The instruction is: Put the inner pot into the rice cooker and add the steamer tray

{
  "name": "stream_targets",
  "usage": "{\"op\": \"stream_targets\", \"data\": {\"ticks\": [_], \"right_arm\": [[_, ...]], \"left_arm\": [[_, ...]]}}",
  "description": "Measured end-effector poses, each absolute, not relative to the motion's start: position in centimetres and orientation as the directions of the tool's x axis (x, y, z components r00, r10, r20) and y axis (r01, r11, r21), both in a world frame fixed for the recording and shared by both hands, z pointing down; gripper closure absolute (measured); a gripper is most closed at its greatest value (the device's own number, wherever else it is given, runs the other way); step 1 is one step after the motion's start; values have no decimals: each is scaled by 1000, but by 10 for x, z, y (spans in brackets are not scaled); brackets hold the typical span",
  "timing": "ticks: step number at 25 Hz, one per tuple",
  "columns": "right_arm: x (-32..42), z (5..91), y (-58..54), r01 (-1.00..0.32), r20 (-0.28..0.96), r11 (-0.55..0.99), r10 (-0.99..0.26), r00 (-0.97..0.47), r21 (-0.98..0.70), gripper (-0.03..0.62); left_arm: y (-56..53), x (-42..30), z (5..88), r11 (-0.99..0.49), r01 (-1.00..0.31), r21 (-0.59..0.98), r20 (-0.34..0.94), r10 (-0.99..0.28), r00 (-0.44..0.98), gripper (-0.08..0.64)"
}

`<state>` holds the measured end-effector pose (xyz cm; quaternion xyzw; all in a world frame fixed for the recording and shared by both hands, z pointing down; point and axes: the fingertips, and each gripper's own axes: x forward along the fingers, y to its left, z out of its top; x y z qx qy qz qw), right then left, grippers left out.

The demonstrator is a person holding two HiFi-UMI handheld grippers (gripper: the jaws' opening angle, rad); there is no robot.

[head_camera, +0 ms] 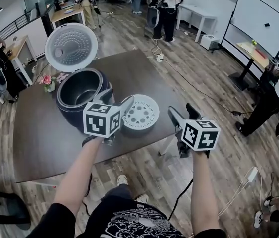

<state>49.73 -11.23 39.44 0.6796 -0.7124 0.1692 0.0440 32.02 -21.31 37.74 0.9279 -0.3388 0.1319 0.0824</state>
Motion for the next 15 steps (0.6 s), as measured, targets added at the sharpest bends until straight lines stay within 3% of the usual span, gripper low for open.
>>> {"op": "stream_targets", "data": {"ticks": [15], "right_arm": [[540,417,-201,-979,328,109,-931,-162,-175,268]], "left_arm": [[-288,383,404,-721,-687,90,313,-634,707,212]]}}
